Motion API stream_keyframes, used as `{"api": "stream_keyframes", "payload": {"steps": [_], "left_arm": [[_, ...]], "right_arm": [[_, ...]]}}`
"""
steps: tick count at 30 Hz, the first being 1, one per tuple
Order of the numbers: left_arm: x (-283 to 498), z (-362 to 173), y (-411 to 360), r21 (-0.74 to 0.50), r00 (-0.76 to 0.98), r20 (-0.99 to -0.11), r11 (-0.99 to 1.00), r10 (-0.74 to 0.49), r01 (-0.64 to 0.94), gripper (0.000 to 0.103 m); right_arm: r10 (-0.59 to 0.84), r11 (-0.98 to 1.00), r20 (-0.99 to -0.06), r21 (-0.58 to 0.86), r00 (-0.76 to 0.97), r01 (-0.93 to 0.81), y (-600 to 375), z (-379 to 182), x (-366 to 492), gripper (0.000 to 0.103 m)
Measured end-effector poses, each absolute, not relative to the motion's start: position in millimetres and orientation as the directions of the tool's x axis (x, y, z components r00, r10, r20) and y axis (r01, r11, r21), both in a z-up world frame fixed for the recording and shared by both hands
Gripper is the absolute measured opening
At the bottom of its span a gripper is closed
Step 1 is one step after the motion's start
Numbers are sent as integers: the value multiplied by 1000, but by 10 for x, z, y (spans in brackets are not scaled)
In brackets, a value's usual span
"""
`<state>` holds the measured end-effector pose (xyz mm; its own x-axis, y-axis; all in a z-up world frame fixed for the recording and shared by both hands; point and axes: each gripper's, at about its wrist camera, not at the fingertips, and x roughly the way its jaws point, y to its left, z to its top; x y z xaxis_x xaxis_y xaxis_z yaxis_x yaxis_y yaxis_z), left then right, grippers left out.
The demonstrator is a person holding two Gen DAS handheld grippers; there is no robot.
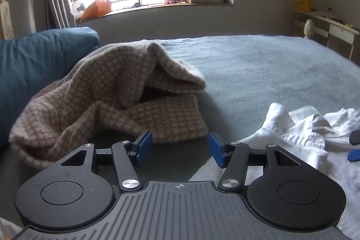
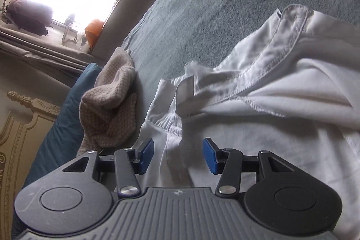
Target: Fold clothes
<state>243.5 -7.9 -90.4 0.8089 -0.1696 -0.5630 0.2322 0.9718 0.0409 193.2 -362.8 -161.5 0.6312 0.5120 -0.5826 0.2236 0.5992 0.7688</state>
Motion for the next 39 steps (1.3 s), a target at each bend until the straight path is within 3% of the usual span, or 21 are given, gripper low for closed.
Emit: {"api": "stream_keyframes", "payload": {"steps": [14, 25, 39], "left_arm": [[617, -371, 981, -127, 727, -648, 973, -228, 192, 59], [-407, -1050, 876, -299, 480, -782, 915, -397, 271, 61], [-659, -1504, 634, -288, 414, -827, 919, -381, 270, 62]], "right_arm": [[599, 491, -526, 837, 603, 242, -3734, -1112, 477, 51], [581, 464, -526, 841, 621, 278, -3485, -1135, -328, 51], [450, 655, -646, 708, 616, 264, -3218, -1222, -558, 48]]}}
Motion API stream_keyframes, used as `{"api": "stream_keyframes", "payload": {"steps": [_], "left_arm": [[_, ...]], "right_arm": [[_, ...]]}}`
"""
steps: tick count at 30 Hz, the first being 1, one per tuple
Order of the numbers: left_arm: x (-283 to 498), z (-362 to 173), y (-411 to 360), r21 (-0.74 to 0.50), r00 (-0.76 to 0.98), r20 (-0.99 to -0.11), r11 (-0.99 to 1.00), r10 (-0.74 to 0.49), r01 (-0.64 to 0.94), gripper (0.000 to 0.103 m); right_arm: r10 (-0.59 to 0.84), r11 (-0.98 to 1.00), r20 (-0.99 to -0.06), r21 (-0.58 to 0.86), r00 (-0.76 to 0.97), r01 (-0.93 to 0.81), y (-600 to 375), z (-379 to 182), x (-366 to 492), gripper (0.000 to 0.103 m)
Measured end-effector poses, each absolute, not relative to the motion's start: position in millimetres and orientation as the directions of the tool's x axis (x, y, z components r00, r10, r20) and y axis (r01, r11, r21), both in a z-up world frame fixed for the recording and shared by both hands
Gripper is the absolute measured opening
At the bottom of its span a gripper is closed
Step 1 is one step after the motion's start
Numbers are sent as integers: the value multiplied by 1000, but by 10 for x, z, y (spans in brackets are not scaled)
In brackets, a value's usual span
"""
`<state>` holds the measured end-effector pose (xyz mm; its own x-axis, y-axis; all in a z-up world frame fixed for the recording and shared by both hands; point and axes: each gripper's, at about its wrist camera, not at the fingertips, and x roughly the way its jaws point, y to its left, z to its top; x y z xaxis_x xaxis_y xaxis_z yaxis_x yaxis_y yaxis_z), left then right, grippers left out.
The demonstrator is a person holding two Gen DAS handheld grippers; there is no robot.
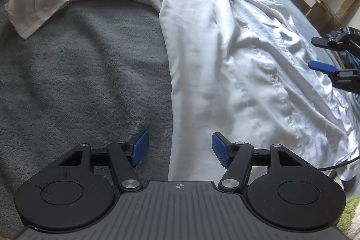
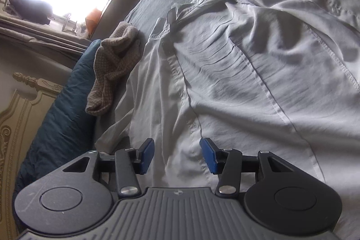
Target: Fold clothes
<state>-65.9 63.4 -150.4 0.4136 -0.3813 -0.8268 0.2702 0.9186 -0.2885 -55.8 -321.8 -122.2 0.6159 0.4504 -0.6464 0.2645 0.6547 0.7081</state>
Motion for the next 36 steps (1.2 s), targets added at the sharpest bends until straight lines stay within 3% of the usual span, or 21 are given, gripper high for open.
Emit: {"api": "stream_keyframes", "payload": {"steps": [6, 12, 23, 25, 26, 28, 36], "left_arm": [[-654, -1581, 565, -273, 402, -836, 918, -374, 287, 62], [-663, -1596, 542, -261, 397, -842, 920, -365, 292, 65], [-669, -1607, 547, -261, 381, -848, 916, -368, 304, 65], [-668, -1608, 553, -263, 377, -849, 914, -371, 308, 65], [-667, -1609, 555, -264, 375, -849, 914, -373, 309, 65], [-666, -1611, 561, -267, 372, -849, 912, -376, 312, 65], [-657, -1619, 584, -278, 356, -850, 905, -388, 323, 65]], "right_arm": [[371, 782, -706, 588, 604, 207, -3122, -1376, -479, 41], [384, 832, -721, 541, 576, 122, -2984, -1541, -375, 34], [361, 900, -745, 437, 561, 1, -2714, -1684, -144, 34], [363, 904, -743, 428, 563, -19, -2695, -1685, -152, 25], [365, 905, -743, 424, 561, -27, -2691, -1683, -155, 11], [361, 908, -743, 419, 564, -30, -2692, -1675, -173, 1], [317, 913, -745, 408, 587, 25, -2805, -1639, -310, 0]]}}
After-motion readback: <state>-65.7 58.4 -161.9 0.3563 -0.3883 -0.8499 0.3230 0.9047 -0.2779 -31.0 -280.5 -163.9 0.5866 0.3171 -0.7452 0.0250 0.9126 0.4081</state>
